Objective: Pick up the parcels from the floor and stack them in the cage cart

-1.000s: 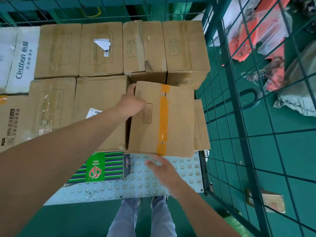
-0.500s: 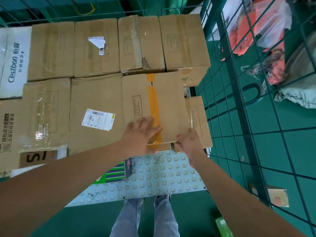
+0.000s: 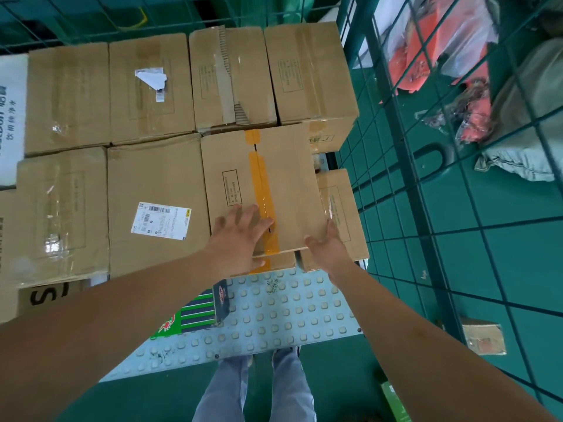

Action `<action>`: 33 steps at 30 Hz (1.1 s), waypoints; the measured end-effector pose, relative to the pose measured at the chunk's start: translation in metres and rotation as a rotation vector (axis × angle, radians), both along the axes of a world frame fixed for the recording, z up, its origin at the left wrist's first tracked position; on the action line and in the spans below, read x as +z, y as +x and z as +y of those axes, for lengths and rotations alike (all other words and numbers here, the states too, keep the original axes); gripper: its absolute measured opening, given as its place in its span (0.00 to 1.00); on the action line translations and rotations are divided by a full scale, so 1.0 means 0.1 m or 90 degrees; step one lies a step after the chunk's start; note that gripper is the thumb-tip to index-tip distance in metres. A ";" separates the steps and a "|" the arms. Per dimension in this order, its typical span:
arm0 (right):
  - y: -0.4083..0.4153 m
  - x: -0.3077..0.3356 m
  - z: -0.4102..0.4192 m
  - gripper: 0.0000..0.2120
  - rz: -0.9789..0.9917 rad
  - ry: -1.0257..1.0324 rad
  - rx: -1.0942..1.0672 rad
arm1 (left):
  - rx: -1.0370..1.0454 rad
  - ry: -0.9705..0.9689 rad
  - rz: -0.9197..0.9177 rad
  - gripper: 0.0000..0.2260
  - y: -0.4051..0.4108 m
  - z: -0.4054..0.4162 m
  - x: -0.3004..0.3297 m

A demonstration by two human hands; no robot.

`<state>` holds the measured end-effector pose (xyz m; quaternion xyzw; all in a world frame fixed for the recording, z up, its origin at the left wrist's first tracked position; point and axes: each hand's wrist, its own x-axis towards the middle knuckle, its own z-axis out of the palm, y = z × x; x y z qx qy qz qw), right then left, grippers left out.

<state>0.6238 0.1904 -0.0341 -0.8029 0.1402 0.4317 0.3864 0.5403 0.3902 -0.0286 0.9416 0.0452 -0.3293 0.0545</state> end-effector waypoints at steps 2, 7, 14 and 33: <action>0.01 0.12 -0.06 0.37 0.010 -0.014 -0.014 | 0.047 -0.041 0.034 0.40 0.11 -0.06 0.21; -0.14 0.88 -0.27 0.36 0.031 0.028 -0.075 | 0.157 -0.139 0.090 0.39 0.18 -0.18 0.84; -0.50 1.96 -0.38 0.29 0.019 0.126 -0.156 | 0.245 -0.293 0.042 0.37 0.24 -0.37 1.96; -2.67 3.44 -0.93 0.23 -0.164 0.101 -0.575 | -0.018 -0.570 0.056 0.22 -0.63 -1.29 3.41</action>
